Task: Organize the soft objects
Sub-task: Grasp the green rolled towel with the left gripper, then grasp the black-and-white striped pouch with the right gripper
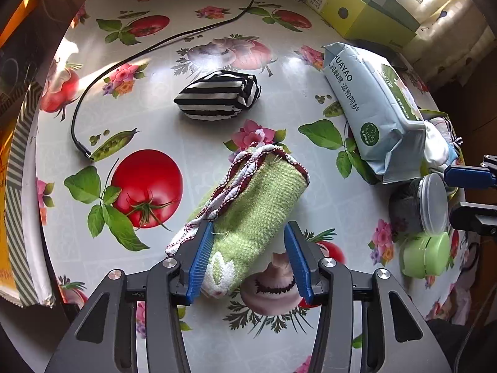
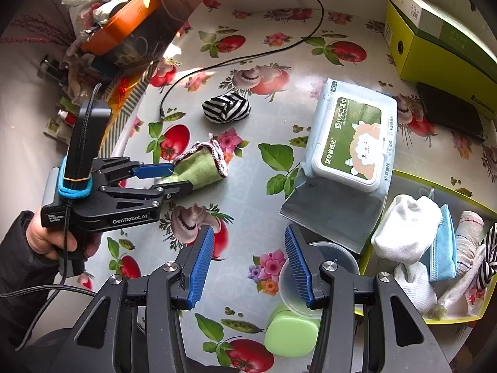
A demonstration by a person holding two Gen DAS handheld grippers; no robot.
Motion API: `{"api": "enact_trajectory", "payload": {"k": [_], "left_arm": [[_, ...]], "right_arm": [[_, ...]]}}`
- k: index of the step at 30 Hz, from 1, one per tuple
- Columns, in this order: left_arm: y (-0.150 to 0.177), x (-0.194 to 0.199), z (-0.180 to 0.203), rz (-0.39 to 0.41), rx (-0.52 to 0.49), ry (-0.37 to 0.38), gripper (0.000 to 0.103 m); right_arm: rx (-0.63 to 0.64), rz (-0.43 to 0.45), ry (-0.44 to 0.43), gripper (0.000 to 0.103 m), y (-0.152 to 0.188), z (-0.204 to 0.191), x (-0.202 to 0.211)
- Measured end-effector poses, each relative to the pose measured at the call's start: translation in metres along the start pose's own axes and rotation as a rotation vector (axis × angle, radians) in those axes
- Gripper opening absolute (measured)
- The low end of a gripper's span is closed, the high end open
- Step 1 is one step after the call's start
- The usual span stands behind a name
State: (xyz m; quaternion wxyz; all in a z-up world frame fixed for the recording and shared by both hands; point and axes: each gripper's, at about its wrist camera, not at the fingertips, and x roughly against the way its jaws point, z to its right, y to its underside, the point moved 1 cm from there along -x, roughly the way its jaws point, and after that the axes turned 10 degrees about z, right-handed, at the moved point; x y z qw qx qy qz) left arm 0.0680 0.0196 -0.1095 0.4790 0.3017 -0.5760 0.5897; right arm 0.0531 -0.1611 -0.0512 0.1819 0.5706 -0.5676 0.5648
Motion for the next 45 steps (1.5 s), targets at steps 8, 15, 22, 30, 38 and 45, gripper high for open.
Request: {"api": "enact_trajectory", "payload": {"k": [8, 15, 22, 30, 38, 45], "left_arm": [[0.001, -0.009, 0.009, 0.042, -0.063, -0.121, 0.050], [0.002, -0.005, 0.006, 0.063, -0.014, -0.183, 0.036], [0.001, 0.014, -0.027, 0.096, 0.215, -0.122, 0.023], [0.006, 0.022, -0.061, 0.113, 0.402, -0.087, 0.020], [0.012, 0.026, -0.078, 0.130, 0.484, -0.082, 0.020], [0.015, 0.021, -0.082, 0.119, 0.504, -0.061, 0.020]], "right_arm": [[0.028, -0.007, -0.002, 0.047, -0.012, -0.008, -0.009], [0.062, 0.002, -0.009, 0.047, -0.032, -0.013, -0.019], [0.093, 0.012, -0.020, 0.047, -0.058, -0.018, -0.036], [0.175, -0.019, -0.030, 0.047, -0.097, -0.031, -0.086], [0.196, -0.077, -0.012, 0.047, -0.127, -0.033, -0.146], [0.221, -0.124, -0.009, 0.038, -0.129, -0.040, -0.178]]}}
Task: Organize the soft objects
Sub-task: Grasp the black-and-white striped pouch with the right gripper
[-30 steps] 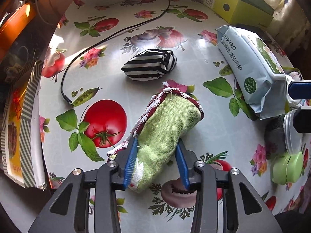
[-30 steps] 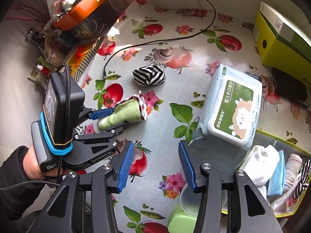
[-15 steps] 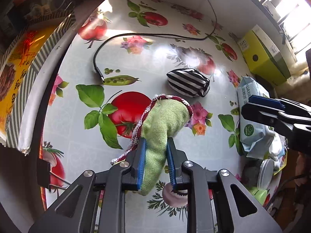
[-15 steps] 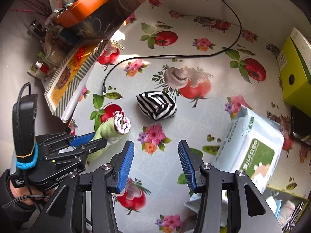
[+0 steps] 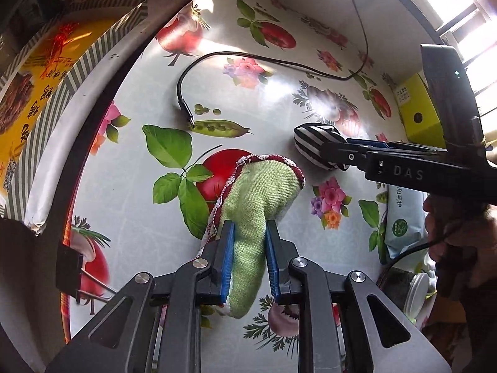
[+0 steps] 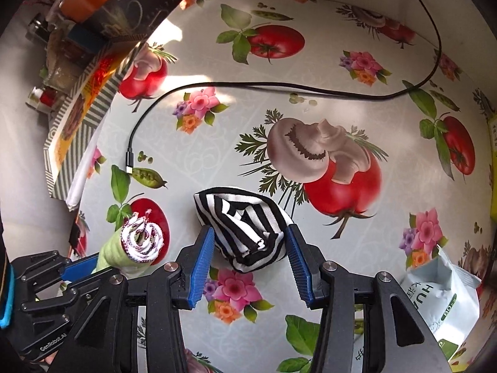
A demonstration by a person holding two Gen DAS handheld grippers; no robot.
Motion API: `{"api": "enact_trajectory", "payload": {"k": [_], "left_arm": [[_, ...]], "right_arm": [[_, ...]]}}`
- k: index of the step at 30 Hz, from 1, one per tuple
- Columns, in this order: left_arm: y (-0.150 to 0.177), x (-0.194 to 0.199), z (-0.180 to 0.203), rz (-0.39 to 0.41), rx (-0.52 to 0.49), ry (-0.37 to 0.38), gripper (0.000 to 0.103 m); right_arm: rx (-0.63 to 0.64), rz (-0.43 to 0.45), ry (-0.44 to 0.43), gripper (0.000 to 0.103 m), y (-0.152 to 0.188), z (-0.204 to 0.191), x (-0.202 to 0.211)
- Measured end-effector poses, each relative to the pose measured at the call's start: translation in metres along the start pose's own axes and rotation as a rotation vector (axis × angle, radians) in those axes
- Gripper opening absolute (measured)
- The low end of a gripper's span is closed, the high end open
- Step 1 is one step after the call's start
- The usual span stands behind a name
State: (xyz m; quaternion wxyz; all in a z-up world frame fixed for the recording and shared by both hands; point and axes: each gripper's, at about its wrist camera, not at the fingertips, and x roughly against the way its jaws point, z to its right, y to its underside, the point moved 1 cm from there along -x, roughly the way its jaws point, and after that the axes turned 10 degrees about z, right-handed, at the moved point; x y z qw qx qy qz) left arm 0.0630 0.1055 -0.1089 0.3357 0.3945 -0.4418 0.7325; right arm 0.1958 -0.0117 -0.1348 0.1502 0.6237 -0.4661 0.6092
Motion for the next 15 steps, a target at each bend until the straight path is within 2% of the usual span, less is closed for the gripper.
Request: {"api": "enact_trajectory", "payload": {"k": [1, 4, 15], "left_arm": [[0.000, -0.001, 0.000, -0.007, -0.001, 0.004, 0.022], [0.001, -0.005, 0.002, -0.018, -0.003, 0.014, 0.023], [0.002, 0.000, 0.015, -0.018, -0.043, -0.009, 0.019]], "right_arm": [[0.002, -0.006, -0.003, 0.026, 0.001, -0.001, -0.001], [0.002, -0.001, -0.007, 0.015, 0.004, -0.001, 0.001], [-0.056, 0.080, -0.039, 0.014, 0.040, 0.001, 0.064]]}}
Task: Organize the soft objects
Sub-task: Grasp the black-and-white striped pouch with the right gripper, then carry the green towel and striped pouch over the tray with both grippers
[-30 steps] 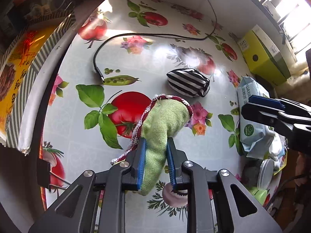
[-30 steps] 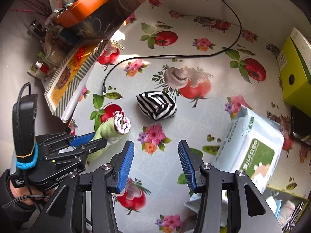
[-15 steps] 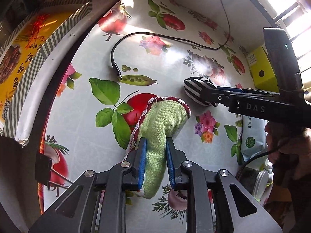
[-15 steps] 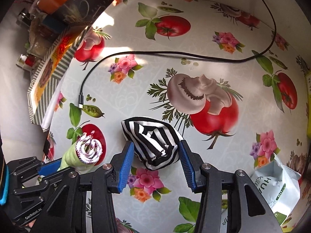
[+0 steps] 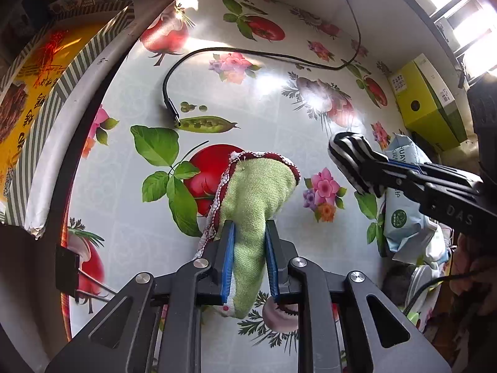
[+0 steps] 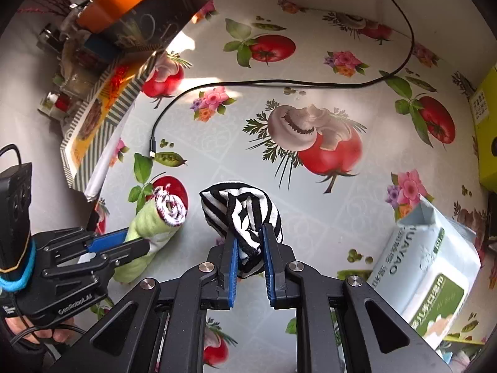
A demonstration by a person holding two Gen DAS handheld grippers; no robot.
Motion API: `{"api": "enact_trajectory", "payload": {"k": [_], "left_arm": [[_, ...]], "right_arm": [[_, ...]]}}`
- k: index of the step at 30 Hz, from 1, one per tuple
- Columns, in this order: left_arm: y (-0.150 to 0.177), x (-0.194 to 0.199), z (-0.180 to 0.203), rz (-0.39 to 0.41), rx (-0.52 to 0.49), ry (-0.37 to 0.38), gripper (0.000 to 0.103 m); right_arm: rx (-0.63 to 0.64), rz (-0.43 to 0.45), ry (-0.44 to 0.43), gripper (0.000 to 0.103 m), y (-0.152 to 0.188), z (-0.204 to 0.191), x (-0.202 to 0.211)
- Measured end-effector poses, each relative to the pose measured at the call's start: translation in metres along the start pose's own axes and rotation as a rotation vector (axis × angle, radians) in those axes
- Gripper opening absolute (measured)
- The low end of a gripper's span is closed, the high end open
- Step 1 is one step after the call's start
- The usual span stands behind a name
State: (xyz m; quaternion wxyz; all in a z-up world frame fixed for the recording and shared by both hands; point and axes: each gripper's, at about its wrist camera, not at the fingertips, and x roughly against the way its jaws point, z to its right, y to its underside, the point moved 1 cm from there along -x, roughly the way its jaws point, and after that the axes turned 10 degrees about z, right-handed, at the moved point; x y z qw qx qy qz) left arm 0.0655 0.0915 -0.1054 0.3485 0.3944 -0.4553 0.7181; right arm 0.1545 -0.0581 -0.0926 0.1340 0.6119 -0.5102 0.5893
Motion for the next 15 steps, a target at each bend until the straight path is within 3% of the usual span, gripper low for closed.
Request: {"api": "enact_trajectory", "payload": {"k": [15], "left_arm": [[0.016, 0.057, 0.039, 0.046, -0.053, 0.034, 0.018]], "right_arm": [[-0.047, 0.126, -0.014, 0.014, 0.053, -0.015, 0.098]]}}
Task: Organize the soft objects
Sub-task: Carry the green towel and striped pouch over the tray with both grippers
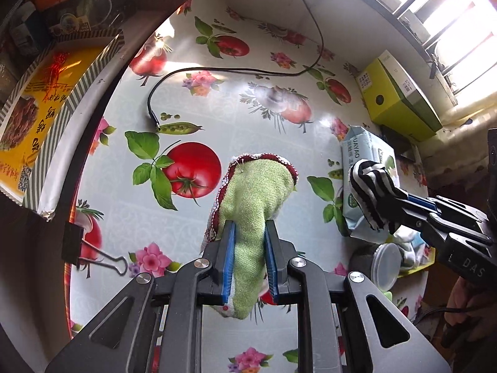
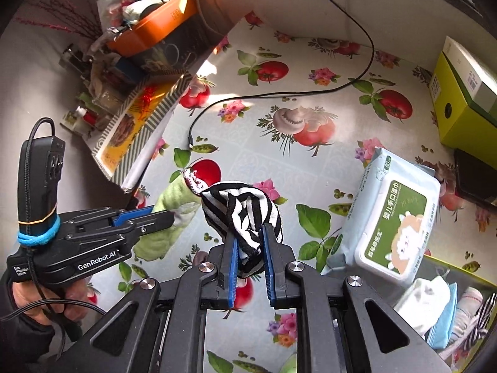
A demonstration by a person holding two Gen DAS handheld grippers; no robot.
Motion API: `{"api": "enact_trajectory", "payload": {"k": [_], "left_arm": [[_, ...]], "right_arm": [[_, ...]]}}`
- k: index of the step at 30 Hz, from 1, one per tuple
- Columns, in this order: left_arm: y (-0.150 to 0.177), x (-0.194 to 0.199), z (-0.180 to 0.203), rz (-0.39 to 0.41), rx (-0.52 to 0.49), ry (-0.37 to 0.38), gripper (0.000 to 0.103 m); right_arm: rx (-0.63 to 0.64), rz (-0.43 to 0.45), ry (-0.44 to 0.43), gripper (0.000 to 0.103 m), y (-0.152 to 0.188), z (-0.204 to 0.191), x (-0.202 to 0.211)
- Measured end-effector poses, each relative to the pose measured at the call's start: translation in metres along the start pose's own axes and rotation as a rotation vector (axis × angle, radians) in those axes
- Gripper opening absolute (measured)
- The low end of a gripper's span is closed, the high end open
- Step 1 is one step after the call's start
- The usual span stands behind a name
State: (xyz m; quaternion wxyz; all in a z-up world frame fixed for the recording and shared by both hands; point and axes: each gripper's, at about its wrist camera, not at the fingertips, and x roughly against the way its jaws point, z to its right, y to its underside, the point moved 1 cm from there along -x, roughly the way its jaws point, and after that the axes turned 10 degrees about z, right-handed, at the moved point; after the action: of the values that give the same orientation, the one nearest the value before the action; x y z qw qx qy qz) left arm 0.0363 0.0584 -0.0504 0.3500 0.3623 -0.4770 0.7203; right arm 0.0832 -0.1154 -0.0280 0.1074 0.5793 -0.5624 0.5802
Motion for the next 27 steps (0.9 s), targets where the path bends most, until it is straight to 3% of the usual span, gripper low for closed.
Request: {"api": "enact_trajectory", "payload": {"k": [15, 27], "left_arm": [[0.007, 0.032, 0.067, 0.037, -0.118, 0.074, 0.018], [0.016, 0.039, 0.101, 0.032, -0.183, 0.125, 0.018]], "right_arm": [[-0.089, 0.097, 0.056, 0.014, 0.040, 0.020, 0.077], [-0.156, 0.140, 0.089, 0.014, 0.064, 0.037, 0.111]]}}
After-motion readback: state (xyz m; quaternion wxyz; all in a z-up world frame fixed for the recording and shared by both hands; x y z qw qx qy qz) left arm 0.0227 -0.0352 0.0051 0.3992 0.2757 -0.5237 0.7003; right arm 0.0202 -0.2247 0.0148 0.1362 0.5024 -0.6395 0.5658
